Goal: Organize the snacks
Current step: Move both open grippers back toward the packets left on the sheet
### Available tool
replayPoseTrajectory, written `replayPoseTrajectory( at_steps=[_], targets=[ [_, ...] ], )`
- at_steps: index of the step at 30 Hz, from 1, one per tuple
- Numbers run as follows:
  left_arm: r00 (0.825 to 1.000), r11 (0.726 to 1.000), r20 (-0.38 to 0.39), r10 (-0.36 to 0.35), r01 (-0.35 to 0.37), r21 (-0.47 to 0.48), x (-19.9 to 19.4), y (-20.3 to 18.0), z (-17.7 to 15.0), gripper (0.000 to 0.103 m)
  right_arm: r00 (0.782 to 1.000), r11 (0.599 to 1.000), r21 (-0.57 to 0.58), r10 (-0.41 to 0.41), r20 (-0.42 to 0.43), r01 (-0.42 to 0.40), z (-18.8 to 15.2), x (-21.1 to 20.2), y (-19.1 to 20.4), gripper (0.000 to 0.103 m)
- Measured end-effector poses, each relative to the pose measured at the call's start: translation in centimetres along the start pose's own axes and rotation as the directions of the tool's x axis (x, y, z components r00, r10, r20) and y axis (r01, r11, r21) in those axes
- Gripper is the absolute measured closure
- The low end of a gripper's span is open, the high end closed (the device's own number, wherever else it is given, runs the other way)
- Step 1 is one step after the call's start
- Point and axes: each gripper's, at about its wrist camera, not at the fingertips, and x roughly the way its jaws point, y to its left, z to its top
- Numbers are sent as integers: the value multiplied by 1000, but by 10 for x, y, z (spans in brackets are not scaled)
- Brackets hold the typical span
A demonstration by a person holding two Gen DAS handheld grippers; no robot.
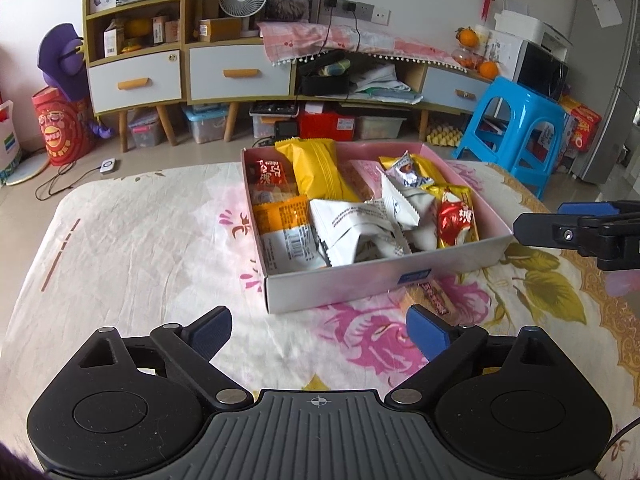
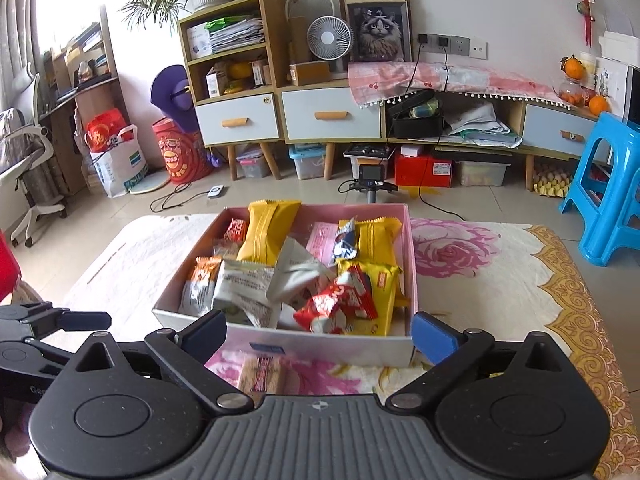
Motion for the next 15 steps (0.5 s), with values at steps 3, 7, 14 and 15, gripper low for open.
replayPoseTrajectory(
  at_steps=[3,7,14,15],
  targets=[
    [1000,1000,-6,5,-5,12,0,1,-4,8,1000,1000,-15,3,-5,-3,-5,-2,2,11],
    [1000,1000,-12,4,-3,19,0,3,-8,8,1000,999,-36,5,-18,-6,-12,-2,4,11],
    [1000,999,-16,-1,2,40,1,3,-16,8,999,997,-70,15,-35,-18,-22,-4,10,11],
    [1000,999,-17,-2,3,41,2,3,-17,8,999,997,-76,16,-39,-19,-24,-4,11,11]
  ],
)
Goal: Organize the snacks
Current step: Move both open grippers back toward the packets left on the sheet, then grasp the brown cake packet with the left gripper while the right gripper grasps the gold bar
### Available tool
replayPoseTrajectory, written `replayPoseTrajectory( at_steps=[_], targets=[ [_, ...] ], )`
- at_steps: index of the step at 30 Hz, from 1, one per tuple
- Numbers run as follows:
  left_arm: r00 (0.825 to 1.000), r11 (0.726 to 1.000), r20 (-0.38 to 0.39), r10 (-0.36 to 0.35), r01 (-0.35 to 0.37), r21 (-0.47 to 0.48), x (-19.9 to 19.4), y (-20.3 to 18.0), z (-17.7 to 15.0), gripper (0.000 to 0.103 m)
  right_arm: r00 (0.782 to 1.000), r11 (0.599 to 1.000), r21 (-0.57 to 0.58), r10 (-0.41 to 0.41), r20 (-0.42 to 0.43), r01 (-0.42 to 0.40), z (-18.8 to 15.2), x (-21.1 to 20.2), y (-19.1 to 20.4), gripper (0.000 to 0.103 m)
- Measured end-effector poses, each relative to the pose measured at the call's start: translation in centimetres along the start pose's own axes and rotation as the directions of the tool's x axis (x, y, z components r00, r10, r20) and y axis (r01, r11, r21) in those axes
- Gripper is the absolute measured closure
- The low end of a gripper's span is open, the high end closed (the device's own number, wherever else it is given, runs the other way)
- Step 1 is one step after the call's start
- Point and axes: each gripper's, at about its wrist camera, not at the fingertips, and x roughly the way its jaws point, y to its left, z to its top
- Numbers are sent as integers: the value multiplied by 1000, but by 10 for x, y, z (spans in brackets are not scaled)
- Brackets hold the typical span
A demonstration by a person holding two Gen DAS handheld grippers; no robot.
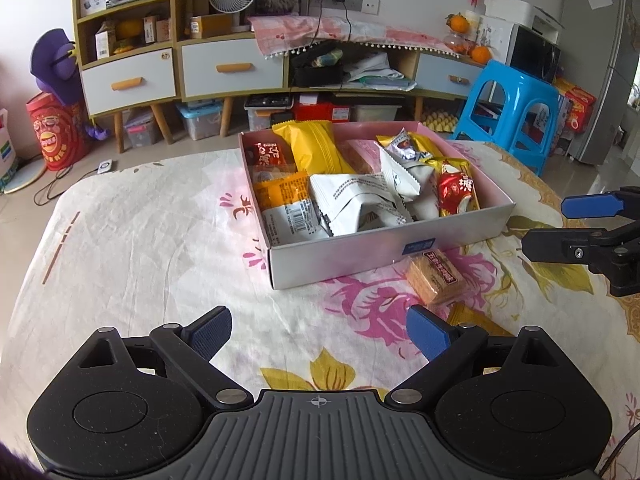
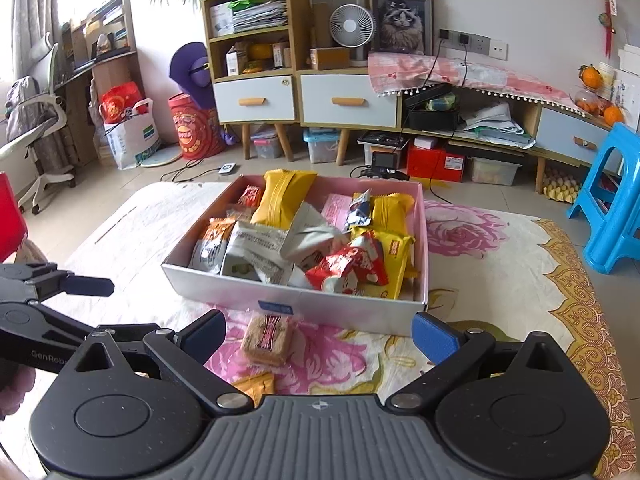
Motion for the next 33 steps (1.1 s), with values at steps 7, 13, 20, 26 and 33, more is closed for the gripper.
replayPoseTrajectory(
  at_steps=[7,13,20,26,33],
  targets=[
    [1000,1000,-10,-5,5,9,5,2,-12,8,1000,999,-31,7,-17,-8,-11,1,4,11],
    [1000,1000,-7,-11,11,24,7,1,-18,8,999,998,-55,33,-43,-35,-21,4,9,11],
    [999,1000,-18,-28,28,10,15,2,-22,8,994,993,-101,52,-93,-62,-34,11,16,11],
    [998,998,-20,-60,60,3,22,-7,-16,8,988,990,-109,79,-129,-94,-40,15,17,15],
    [993,991,-17,-119,118,-63,37,-31,3,10,972,971,-177,123,-198,-158,-54,22,25,56]
  ],
)
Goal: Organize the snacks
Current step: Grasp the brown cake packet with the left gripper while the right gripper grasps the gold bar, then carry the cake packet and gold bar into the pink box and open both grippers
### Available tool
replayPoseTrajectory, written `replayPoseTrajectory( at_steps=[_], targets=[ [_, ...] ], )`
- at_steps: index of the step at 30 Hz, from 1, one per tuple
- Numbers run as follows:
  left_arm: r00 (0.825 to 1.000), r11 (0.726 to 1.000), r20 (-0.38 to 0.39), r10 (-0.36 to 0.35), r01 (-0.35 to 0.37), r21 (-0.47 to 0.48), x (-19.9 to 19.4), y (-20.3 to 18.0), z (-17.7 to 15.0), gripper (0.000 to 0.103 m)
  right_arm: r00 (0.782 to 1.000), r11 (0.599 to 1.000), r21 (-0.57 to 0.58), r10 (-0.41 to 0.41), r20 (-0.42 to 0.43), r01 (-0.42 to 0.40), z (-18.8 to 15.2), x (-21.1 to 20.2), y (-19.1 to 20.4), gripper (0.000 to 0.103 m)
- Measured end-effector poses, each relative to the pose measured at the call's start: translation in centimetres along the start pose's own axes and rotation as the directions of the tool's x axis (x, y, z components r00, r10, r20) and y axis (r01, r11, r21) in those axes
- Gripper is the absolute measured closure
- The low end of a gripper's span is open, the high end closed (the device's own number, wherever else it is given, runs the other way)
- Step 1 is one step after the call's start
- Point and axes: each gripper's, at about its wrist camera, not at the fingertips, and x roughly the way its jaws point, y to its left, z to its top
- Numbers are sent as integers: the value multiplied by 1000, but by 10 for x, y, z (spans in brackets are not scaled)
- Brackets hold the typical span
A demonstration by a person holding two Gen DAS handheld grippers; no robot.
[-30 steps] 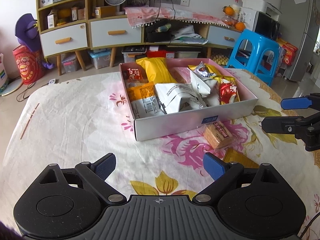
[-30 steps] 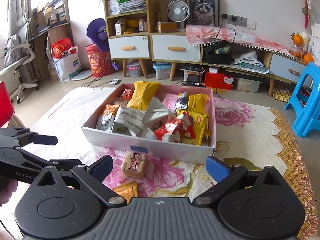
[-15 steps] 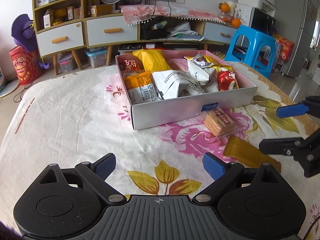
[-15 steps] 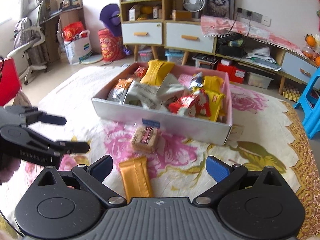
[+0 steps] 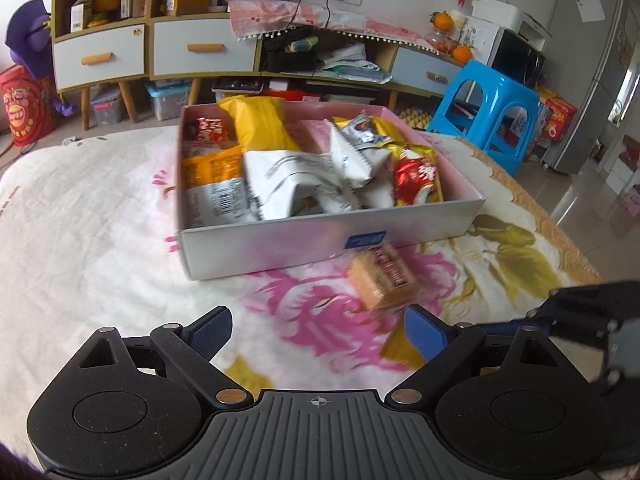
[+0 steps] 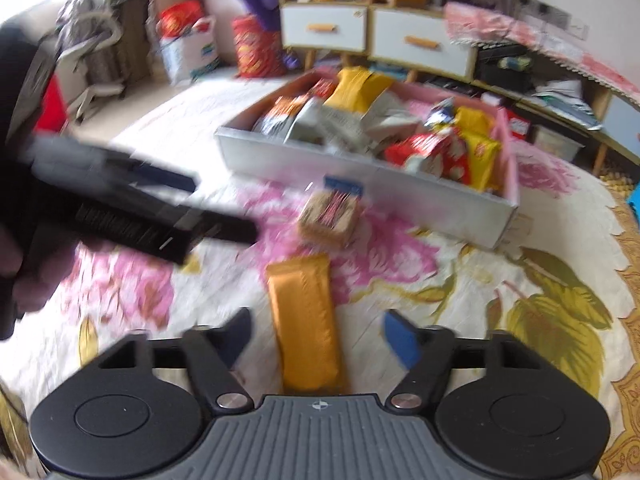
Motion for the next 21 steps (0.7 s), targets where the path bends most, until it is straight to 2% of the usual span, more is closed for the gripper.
replayPoseTrajectory(
  at_steps=[4,5,10,12,15,21],
  targets=[
    [1000,1000,4,-19,19,-16,11,-19,10,17,1000,999,-17,28,2,-28,0,-3,-3,80],
    [1000,1000,2,-16,16,-16,14,-24,11,20,999,999,-12,32,1,-32,0,-4,-5,82],
    [1000,1000,-19,20,-20,-23,31,-38,16,36,999,999,-20,42,6,-42,-6,-9,-11,83],
    [999,999,-33,38,-39,-33,36,-41,17,50,999,999,-17,41,7,-41,-9,-11,-12,83],
    [998,997,-52,44,-47,-58,41,-42,16,62,999,999,-12,35,8,-35,-13,-15,-16,83],
    [997,997,-54,60,-63,-44,40,-41,17,69,1000,1000,11,13,9,-13,-16,-18,-27,83]
  ],
)
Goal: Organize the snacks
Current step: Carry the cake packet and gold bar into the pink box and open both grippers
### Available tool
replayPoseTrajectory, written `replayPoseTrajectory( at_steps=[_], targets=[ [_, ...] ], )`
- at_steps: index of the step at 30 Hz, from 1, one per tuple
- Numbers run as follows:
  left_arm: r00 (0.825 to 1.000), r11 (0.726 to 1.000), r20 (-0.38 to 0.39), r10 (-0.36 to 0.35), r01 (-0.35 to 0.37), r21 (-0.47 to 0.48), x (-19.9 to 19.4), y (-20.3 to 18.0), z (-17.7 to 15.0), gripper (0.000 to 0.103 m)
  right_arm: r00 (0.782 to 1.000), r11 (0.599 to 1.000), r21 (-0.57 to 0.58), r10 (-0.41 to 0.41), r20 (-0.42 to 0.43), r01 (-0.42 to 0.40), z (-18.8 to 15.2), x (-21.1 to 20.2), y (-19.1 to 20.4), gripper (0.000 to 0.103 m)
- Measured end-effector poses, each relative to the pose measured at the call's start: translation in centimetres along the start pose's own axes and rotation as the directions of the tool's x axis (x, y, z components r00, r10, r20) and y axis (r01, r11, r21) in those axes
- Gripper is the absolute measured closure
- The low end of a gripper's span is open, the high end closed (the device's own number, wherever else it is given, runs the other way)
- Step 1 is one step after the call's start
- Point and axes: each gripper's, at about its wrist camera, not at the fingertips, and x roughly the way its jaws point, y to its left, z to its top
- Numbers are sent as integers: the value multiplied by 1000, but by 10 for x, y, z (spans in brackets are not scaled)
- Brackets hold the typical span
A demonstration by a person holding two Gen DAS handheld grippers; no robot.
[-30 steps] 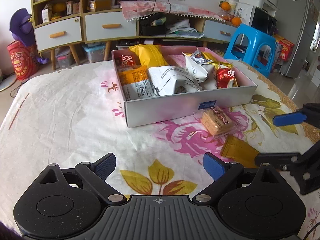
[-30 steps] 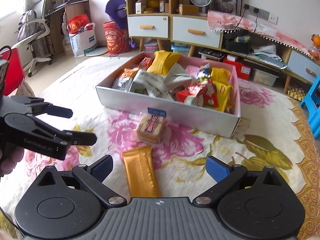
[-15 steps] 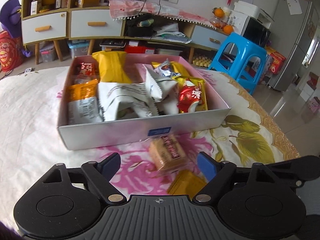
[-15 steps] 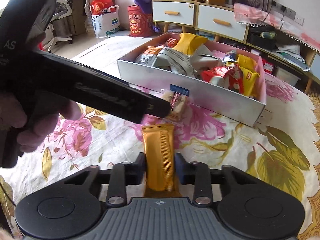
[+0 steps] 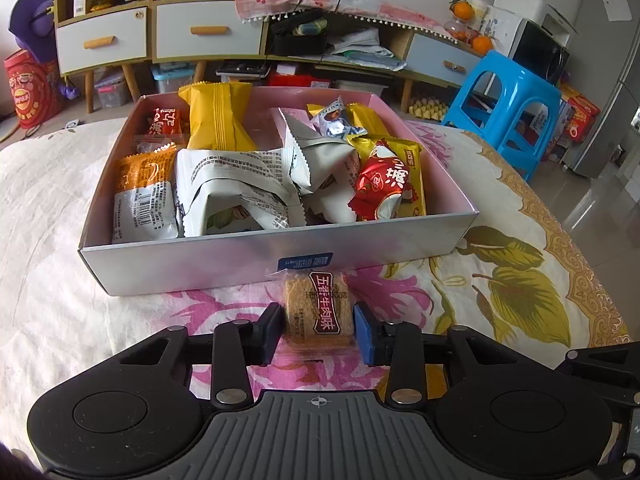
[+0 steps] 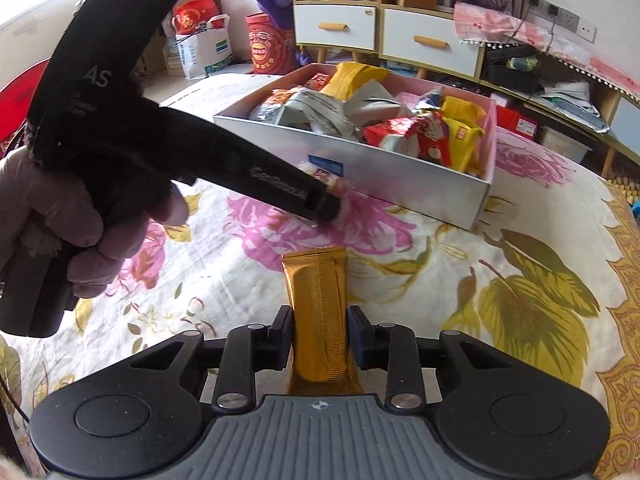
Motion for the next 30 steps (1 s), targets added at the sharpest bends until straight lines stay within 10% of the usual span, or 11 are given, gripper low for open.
replayPoseTrajectory(
  at_steps=[30],
  targets=[
    [999,999,-9,-32,32,-3,-41,29,-2,71,989,985,119,-134,61,126,30,-13,-21,83]
  ],
)
